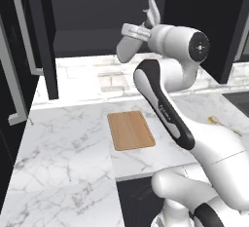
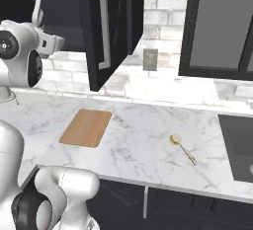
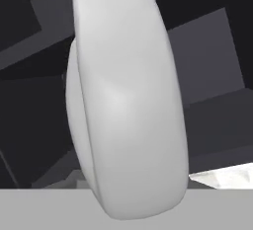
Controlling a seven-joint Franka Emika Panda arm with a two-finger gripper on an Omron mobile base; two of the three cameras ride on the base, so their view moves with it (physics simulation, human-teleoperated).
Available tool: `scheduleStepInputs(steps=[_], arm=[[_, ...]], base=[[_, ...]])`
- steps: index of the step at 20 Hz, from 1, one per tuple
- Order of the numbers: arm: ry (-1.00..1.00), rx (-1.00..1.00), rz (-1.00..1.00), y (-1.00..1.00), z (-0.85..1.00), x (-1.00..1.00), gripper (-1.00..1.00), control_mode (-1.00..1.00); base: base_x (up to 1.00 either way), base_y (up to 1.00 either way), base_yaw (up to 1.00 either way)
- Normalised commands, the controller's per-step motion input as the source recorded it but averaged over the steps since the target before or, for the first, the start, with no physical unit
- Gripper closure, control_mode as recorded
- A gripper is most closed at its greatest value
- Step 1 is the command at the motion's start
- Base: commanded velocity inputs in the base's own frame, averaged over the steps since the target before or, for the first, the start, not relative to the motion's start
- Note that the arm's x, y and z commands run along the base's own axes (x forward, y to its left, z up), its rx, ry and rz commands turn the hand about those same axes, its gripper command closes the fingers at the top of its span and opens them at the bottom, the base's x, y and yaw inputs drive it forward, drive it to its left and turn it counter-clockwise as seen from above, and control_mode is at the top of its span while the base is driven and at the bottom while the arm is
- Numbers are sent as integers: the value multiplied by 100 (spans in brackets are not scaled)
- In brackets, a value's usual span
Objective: Grab the spray bottle from the cabinet, then place it next to the cutting board for sanitizing. Then grab the dish brush from the countertop next to the sink and place it next to the cutting board.
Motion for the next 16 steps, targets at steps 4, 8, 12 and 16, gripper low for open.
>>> scheduleStepInputs(steps=[4, 8, 12, 16], arm=[[17, -9, 3, -79, -8, 0, 100, -100], [5, -4, 6, -99, -5, -22, 100, -100], [0, -4, 5, -100, -3, -47, 100, -100], [0, -4, 3, -94, -4, -62, 100, -100]], base=[[0, 0, 0], [0, 0, 0], [0, 0, 0], [0, 0, 0]])
